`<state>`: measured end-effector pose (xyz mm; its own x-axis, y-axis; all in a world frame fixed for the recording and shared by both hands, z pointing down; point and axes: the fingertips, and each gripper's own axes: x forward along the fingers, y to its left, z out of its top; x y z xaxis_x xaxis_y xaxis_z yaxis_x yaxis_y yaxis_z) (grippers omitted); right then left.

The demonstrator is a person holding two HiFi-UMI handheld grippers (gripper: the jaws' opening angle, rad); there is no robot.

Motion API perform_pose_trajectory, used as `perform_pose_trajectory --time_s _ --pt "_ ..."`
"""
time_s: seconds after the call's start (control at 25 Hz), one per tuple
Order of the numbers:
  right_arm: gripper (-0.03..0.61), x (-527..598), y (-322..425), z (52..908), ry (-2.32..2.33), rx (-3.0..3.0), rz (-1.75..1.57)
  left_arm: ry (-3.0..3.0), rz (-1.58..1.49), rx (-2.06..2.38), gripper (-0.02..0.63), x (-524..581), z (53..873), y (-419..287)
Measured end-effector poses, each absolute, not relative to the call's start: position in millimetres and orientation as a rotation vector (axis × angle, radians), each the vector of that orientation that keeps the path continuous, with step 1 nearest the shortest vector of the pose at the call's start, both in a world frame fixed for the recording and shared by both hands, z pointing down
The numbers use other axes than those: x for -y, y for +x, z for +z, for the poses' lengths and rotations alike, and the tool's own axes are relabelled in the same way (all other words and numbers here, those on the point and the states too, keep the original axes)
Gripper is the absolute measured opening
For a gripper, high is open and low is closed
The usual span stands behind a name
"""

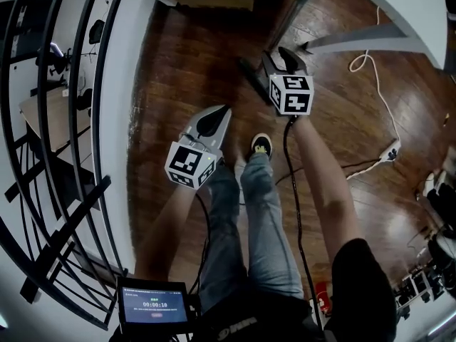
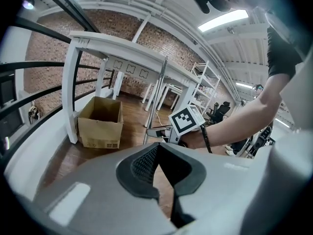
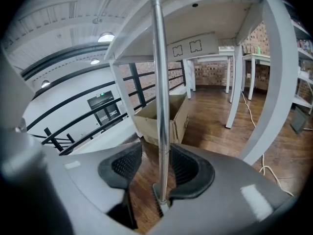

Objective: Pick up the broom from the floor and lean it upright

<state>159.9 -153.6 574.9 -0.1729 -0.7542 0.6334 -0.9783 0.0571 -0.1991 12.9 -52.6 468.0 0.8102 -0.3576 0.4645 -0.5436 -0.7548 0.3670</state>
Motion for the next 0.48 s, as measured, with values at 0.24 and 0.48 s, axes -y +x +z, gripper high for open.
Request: perform_pose_trajectory --time_s 0.24,0.48 --pt "0.202 76 138 483 1.686 2.164 0.713 2.52 0.482 0.64 0.018 27 410 4" --pt "0.109 9 131 322 1.675 2.356 0.469 2.633 0.396 0.613 0.018 0 298 13"
